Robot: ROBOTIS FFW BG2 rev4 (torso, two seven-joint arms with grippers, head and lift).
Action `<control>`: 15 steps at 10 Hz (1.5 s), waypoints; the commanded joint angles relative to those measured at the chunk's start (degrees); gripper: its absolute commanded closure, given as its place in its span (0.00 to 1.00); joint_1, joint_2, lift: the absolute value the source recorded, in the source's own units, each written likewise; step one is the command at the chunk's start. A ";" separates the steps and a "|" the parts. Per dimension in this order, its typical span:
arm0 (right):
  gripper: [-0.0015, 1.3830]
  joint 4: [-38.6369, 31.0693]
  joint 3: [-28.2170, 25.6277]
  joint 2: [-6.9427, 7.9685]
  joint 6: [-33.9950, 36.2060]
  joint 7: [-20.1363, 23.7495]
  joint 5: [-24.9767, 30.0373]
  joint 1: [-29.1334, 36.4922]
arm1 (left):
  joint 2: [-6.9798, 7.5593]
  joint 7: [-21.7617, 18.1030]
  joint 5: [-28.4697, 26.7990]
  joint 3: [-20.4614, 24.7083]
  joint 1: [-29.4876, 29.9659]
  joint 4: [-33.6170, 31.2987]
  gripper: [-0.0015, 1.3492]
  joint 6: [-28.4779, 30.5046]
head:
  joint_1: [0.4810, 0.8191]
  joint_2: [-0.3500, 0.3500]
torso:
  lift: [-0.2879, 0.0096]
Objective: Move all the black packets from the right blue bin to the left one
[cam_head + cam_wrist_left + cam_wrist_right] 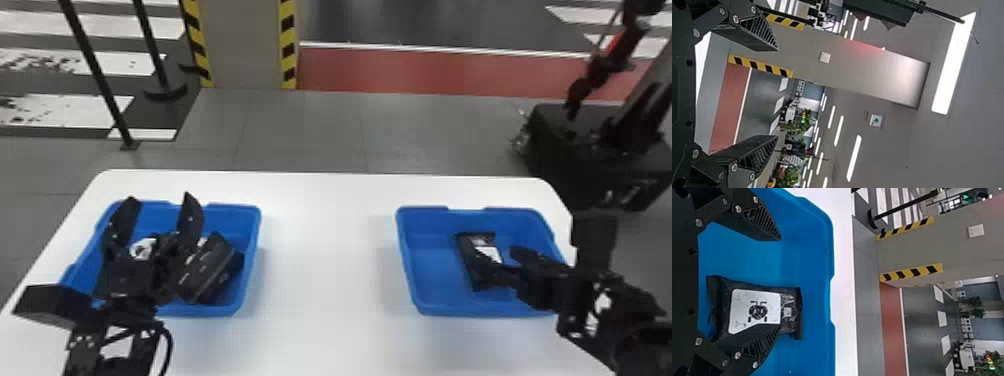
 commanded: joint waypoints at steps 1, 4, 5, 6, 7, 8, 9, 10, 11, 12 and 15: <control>0.19 1.24 0.00 -0.23 0.82 -0.79 0.08 0.33 | -0.15 0.00 -0.14 0.07 0.02 0.00 0.19 0.98 | 0.63 0.43 | 0.60; 0.19 3.35 -0.62 -0.67 1.66 -2.19 0.70 0.47 | -0.15 -0.88 0.66 0.07 -0.26 0.00 0.19 4.08 | 0.63 0.40 | 0.60; 0.19 3.91 -0.62 -0.84 1.80 -2.81 0.87 0.05 | -0.15 -1.14 0.57 0.07 -0.26 0.00 0.19 4.36 | 0.63 0.39 | 0.60; 0.19 5.45 -0.62 -0.84 1.80 -3.34 1.57 -0.94 | -0.15 -1.23 0.57 0.15 -0.26 0.00 0.19 4.50 | 0.63 0.37 | 0.60; 0.19 7.42 -0.62 -0.93 1.80 -3.25 2.72 -2.77 | -0.15 -1.32 0.57 0.15 -0.26 0.00 0.18 4.64 | 0.63 0.37 | 0.60; 0.19 8.27 -0.53 -0.84 1.38 -3.34 3.16 -4.03 | -0.15 -1.40 0.57 0.24 -0.26 0.00 0.18 4.92 | 0.63 0.36 | 0.60; 0.19 10.80 -0.53 -0.76 0.68 -3.42 3.24 -5.58 | -0.15 -1.40 0.57 0.24 -0.26 0.00 0.18 4.92 | 0.63 0.35 | 0.60; 0.19 13.05 -0.53 -0.67 0.11 -3.34 3.16 -7.13 | -0.15 -1.49 0.30 0.24 -0.26 0.00 0.18 4.22 | 0.63 0.35 | 0.60; 0.19 14.17 -0.44 -0.58 0.11 -3.34 3.16 -7.97 | -0.15 -1.49 0.13 0.24 -0.40 0.00 0.18 4.22 | 0.63 0.34 | 0.60; 0.25 15.58 -0.44 -0.58 0.53 -3.34 2.72 -8.25 | -0.15 -1.49 0.13 0.33 -0.26 0.00 0.18 4.22 | 0.63 0.34 | 0.60; 0.93 15.44 -0.53 -0.05 1.66 -2.72 3.24 -8.11 | -0.15 -1.67 0.13 0.51 -0.12 0.00 0.18 3.94 | 0.63 0.35 | 0.60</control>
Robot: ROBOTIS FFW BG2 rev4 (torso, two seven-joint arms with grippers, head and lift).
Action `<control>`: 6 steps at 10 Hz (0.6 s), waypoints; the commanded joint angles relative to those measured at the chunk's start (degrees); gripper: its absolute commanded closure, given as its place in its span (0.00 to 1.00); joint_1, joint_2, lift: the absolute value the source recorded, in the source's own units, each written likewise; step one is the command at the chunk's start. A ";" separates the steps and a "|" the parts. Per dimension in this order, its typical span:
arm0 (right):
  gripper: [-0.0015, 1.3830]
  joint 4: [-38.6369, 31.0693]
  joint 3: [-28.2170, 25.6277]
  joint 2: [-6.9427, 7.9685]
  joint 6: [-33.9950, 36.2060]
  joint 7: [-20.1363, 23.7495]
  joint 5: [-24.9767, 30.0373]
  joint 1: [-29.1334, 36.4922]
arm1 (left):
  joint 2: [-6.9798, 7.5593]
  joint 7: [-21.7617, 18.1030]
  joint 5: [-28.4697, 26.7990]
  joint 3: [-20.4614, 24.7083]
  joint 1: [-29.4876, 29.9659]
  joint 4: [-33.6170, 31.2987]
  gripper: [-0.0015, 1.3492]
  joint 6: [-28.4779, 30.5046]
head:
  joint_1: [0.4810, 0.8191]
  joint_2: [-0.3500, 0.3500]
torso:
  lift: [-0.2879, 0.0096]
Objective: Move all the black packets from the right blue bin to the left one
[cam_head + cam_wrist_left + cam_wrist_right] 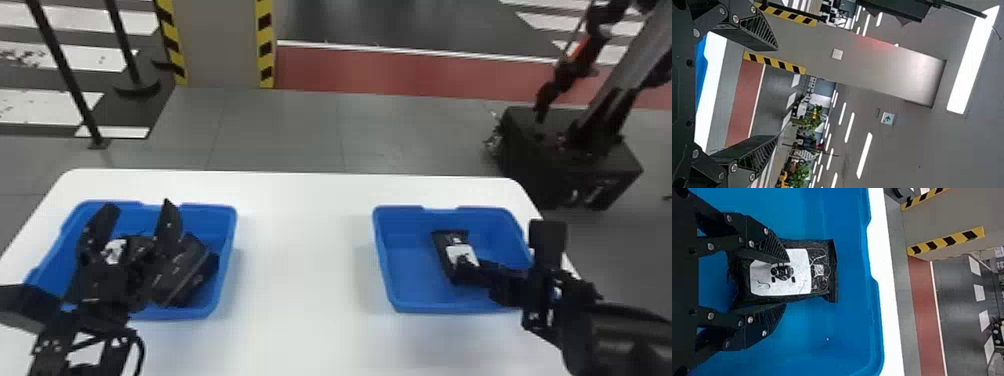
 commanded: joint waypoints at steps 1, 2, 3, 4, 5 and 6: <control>0.93 -1.21 -0.04 0.22 -0.34 0.05 -0.10 0.40 | -0.15 -0.08 0.00 -0.08 -0.05 0.00 0.18 -0.18 | 0.63 0.35 | 0.60; 0.93 -1.91 -0.04 0.22 -0.34 0.05 -0.19 0.68 | -0.15 -0.08 0.00 -0.17 -0.20 0.00 0.18 -0.04 | 0.63 0.36 | 0.60; 0.93 -1.77 -0.04 0.22 -0.34 0.05 -0.63 0.97 | -0.15 -0.08 0.00 -0.25 -0.20 0.00 0.18 -0.04 | 0.63 0.36 | 0.60; 0.93 -2.05 -0.04 0.22 -1.89 0.13 -1.42 1.67 | -0.15 -0.08 0.09 -0.25 -0.20 0.00 0.19 -0.18 | 0.63 0.36 | 0.60; 0.93 -2.33 -0.04 0.22 -4.28 1.10 -2.56 2.65 | -0.15 -0.17 0.44 -0.34 -0.34 0.00 0.19 -0.61 | 0.63 0.36 | 0.60; 0.93 -2.33 -0.12 -0.04 -8.36 3.56 -4.85 3.92 | -0.15 -0.26 1.06 -0.60 -0.62 0.00 0.18 -1.17 | 0.63 0.37 | 0.60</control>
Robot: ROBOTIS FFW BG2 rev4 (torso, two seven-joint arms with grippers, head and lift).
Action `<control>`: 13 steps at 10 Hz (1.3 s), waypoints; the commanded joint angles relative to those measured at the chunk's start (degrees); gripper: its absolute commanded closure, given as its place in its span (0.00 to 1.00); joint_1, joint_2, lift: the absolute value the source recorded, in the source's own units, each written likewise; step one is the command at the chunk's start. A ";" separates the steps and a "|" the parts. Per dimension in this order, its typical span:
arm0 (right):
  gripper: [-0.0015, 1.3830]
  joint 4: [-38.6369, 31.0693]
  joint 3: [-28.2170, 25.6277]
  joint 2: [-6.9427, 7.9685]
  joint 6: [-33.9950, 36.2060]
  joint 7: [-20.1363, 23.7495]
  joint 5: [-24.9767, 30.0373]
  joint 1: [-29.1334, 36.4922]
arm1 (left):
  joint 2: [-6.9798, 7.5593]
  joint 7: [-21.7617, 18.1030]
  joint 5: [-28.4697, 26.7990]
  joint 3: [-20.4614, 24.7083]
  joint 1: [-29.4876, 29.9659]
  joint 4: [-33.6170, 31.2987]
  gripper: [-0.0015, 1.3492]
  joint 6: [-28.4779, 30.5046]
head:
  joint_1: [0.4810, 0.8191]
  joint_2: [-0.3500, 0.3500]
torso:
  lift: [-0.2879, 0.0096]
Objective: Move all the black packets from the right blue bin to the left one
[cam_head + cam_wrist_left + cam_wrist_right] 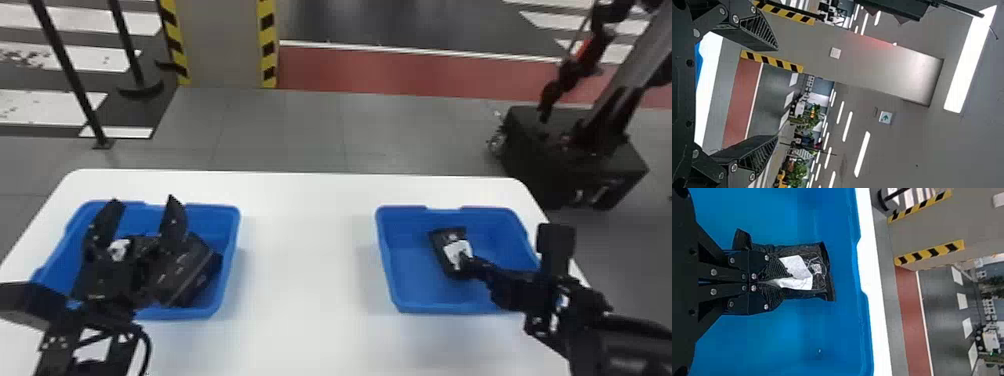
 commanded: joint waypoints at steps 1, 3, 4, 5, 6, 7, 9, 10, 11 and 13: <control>0.93 -2.62 0.02 -0.25 -5.37 2.96 -4.10 3.82 | -0.15 -0.06 0.33 -0.14 -0.35 0.00 0.18 -0.66 | 0.63 0.38 | 0.60; 0.93 -11.20 0.10 0.10 -13.11 6.21 -6.29 10.15 | -0.15 0.03 0.42 -0.05 -0.21 -0.42 0.18 -0.66 | 0.63 0.42 | 0.60; 0.93 -11.90 0.19 0.37 -17.04 9.73 -7.35 9.73 | -0.15 0.03 0.42 -0.14 -0.21 -0.84 0.18 -0.10 | 0.63 0.44 | 0.60; 0.93 -12.18 0.72 0.63 -18.17 13.24 -7.26 7.62 | -0.15 0.03 0.42 -0.14 -0.21 -1.83 0.18 1.17 | 0.63 0.48 | 0.60; 0.93 -12.74 2.65 0.54 -18.17 15.70 -7.35 4.80 | -0.15 0.03 0.42 -0.14 0.21 -4.22 0.19 3.84 | 0.63 0.49 | 0.60; 0.93 -14.01 5.38 0.46 -18.17 17.02 -7.35 2.69 | -0.15 0.03 0.33 -0.14 2.18 -11.53 0.19 13.40 | 0.63 0.52 | 0.60; 0.93 -15.28 10.39 0.02 -14.65 20.10 -7.00 -2.65 | -0.15 -0.94 3.76 -0.49 4.29 -20.95 0.18 28.73 | 0.63 0.57 | 0.60; 0.93 -15.42 13.64 -0.78 -10.29 21.68 -7.26 -5.32 | -0.15 -2.52 6.66 -0.58 4.29 -22.64 0.18 33.51 | 0.63 0.60 | 0.60; 0.93 -14.85 16.63 -1.39 -6.78 23.61 -6.82 -8.41 | -0.15 -3.66 8.24 -0.75 4.15 -23.63 0.18 35.76 | 0.63 0.61 | 0.60; 0.93 -12.04 20.05 -1.48 -6.08 25.11 -7.70 -11.37 | -0.15 -5.24 14.40 -2.51 3.87 -24.19 0.18 36.60 | 0.63 0.65 | 0.60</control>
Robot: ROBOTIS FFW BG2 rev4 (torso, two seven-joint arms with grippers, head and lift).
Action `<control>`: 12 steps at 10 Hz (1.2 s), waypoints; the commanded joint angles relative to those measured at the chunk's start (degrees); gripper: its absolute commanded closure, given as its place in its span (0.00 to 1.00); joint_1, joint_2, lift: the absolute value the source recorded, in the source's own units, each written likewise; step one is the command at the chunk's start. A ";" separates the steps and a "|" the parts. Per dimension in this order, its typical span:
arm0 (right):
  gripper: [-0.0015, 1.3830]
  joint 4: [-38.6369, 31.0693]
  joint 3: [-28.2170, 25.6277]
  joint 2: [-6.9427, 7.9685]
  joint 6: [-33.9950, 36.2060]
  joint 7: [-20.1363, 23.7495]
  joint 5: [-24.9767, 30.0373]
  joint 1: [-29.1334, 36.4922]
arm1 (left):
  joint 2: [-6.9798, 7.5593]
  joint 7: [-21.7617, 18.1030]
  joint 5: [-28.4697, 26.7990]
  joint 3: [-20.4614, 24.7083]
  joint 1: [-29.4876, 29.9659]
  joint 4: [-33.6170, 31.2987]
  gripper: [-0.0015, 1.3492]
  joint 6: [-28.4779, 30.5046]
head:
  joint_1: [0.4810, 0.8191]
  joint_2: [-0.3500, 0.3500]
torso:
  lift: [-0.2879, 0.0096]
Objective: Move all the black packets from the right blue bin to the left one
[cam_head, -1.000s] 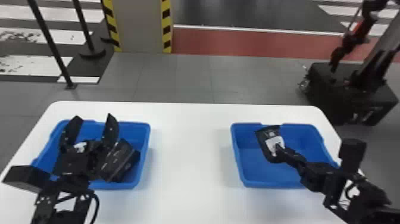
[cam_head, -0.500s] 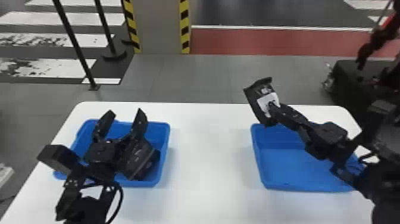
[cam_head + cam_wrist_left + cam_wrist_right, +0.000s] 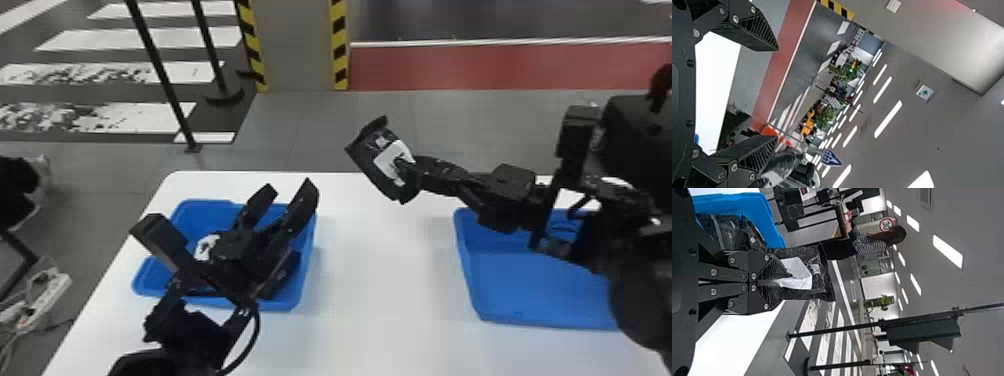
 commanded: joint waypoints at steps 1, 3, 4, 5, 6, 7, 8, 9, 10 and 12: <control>0.93 1.04 1.49 -0.10 0.99 0.23 -0.51 -0.76 | -0.15 -0.71 3.43 -0.63 0.00 -1.08 0.18 -0.33 | 0.63 0.66 | 0.60; 0.93 1.18 2.19 -0.54 2.12 0.76 -1.21 -1.88 | -0.15 -1.85 7.39 -1.60 0.00 -2.77 0.18 0.23 | 0.61 0.66 | 0.60; 0.93 1.18 3.07 -0.80 2.68 1.02 -1.92 -2.72 | -0.15 -2.38 7.04 -2.12 -0.57 -3.33 0.18 2.62 | 0.59 0.66 | 0.60; 0.93 1.18 4.12 -0.89 3.24 1.11 -2.44 -3.57 | 0.00 -2.56 6.86 -3.00 -1.27 -3.33 0.18 4.31 | 0.57 0.65 | 0.60; 0.93 1.32 5.44 -0.80 3.24 1.11 -3.41 -4.27 | -0.09 -2.56 6.07 -3.09 -1.69 -3.33 0.18 4.73 | 0.56 0.64 | 0.60; 0.93 1.46 6.93 -0.63 3.39 1.20 -4.11 -4.97 | -0.15 -2.47 5.02 -2.30 -1.69 -3.33 0.18 4.87 | 0.56 0.64 | 0.60; 0.93 2.59 8.34 -0.63 3.39 1.37 -4.90 -5.82 | -0.15 -2.38 4.67 -2.04 -1.83 -3.33 0.18 4.87 | 0.56 0.65 | 0.60; 0.93 3.71 9.57 -0.54 3.39 1.46 -5.70 -6.38 | -0.15 -2.21 4.40 -1.95 -1.83 -3.33 0.18 4.73 | 0.56 0.68 | 0.60; 0.93 4.28 10.10 -0.54 3.53 1.37 -5.87 -6.52 | -0.15 -1.24 4.93 -2.30 -1.69 -3.33 0.19 2.06 | 0.56 0.71 | 0.60; 0.93 4.70 10.10 -0.36 3.53 1.46 -6.31 -6.94 | -0.15 0.08 7.13 -3.09 -0.71 -3.33 0.65 2.62 | 0.57 0.73 | 0.60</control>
